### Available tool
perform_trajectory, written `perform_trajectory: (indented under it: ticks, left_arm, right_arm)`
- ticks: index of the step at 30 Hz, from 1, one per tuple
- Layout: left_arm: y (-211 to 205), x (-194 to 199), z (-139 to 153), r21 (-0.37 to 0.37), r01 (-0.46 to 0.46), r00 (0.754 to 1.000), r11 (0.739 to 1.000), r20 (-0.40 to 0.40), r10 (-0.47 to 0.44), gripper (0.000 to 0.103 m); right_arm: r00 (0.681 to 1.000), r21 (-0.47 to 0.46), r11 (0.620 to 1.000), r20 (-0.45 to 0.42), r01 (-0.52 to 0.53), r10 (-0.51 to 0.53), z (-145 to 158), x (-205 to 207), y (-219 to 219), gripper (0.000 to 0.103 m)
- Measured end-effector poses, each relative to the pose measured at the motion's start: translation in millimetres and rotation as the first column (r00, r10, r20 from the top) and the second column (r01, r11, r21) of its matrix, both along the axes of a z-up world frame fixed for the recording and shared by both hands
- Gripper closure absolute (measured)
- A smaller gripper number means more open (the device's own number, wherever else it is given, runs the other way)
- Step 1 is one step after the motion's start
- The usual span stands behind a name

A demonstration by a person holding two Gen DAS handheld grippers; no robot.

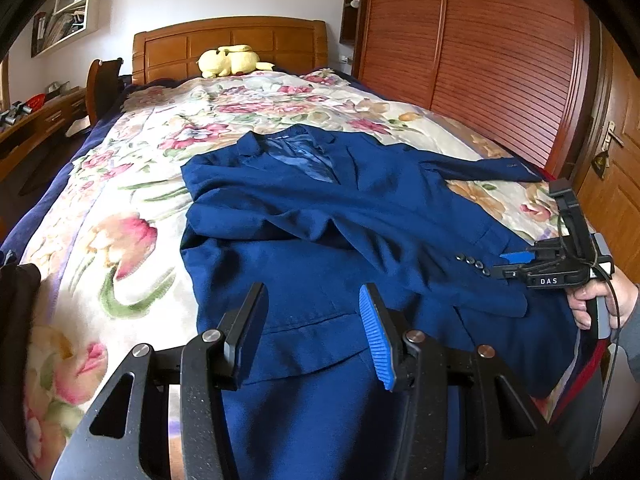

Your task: Fold large clothes

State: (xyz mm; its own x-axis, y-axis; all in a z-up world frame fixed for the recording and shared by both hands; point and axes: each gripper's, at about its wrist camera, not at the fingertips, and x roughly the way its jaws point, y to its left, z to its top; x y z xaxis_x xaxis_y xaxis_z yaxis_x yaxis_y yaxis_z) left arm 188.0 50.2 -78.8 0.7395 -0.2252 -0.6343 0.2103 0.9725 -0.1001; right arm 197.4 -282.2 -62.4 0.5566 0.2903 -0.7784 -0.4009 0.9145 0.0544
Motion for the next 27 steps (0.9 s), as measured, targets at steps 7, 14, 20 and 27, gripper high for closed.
perform_trajectory:
  ticks: [7,14,20,27]
  left_arm:
    - [1.8,-0.3,0.3,-0.003,-0.009,1.0,1.0,0.001,0.009,0.055]
    - [1.0,1.6,-1.0,0.003,-0.006,1.0,1.0,-0.003,0.006,0.055]
    - [0.3,1.8,-1.6,0.007,-0.005,1.0,1.0,-0.005,0.005,0.055]
    - [-6.4,4.1,-3.6,0.017,-0.003,1.0,1.0,-0.013,0.004,0.055]
  right_arm:
    - [0.992,-0.062,0.997,0.11,-0.049,0.056,24.5,-1.4,-6.4,0.097]
    - [0.975,-0.146,0.981,0.199,0.126,-0.096,46.3,28.4,-21.5,0.091]
    - [0.969,-0.125,0.986,0.237,0.108,-0.076,39.7,26.9,-0.6,0.062]
    - [0.981,-0.092,0.995,0.184,-0.043,0.059,1.2,15.0,15.1,0.062]
